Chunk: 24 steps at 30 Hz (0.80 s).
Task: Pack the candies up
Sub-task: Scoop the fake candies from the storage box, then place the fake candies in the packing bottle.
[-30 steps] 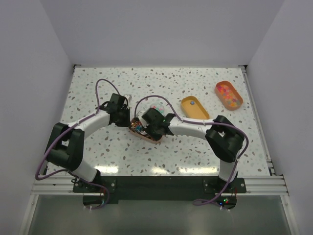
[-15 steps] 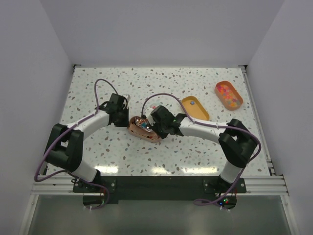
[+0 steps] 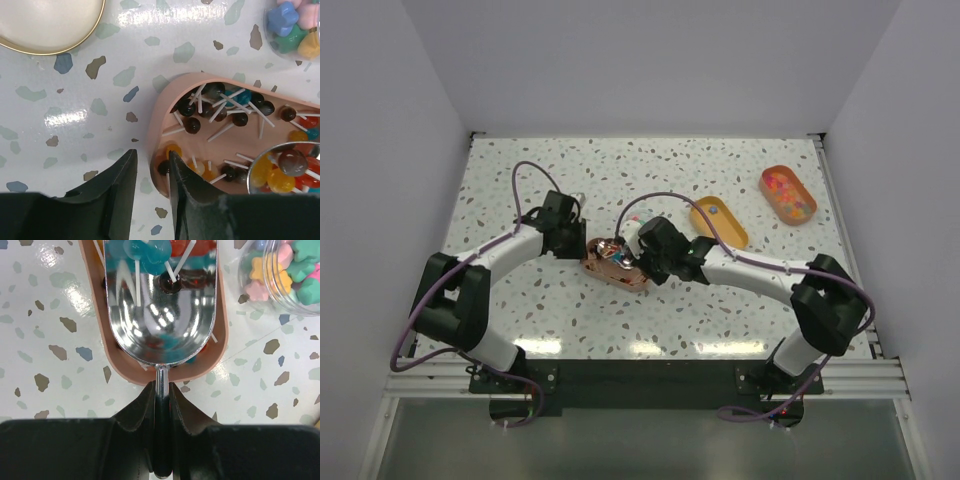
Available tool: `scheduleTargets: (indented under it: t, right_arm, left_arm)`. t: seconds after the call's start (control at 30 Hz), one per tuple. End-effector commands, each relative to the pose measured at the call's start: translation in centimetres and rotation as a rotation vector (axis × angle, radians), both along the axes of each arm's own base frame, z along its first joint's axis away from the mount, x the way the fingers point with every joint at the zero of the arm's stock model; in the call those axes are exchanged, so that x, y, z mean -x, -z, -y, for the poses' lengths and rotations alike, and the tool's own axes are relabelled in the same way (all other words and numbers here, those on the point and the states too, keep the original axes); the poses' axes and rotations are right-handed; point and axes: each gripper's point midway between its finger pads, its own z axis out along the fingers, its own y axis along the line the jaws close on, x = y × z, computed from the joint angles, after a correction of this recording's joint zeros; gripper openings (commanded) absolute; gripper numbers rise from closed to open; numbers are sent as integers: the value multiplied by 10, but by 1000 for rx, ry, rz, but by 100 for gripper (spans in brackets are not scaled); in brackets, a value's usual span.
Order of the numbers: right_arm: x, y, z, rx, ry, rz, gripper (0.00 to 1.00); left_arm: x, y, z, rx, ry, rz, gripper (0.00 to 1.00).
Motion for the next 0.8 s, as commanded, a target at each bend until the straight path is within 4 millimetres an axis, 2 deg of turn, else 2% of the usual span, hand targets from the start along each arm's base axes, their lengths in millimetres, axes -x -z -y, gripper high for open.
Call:
scheduleTargets:
  t: [0.0,0.1,0.2,0.33,0.5,0.63,0.77]
  right_arm:
    - [-8,-27,-4,-67,-16,70,0]
    - [-12,-34,6,-75,5,84,0]
    - [-17,-43,19,-68,28,90,0]
    - [-30,-53,40,-41,67,91,0]
    - [-37,-50,69,96,101,70,0]
    - [-44,-57,79,165,126,80,0]
    - [-46,-55,89,254,132,58,0]
  left_arm:
    - [-11,-15,0,20,-24,56,37]
    - [-16,-25,-4,9,-43,98,44]
    - [-22,-45,-10,8,-66,178,52]
    - [-30,-63,-29,-33,-134,266,59]
    - [-34,-88,-43,-58,-190,370,76]
    - [-34,-97,-53,-83,-223,407,86]
    - [-33,-99,-57,-104,-231,401,93]
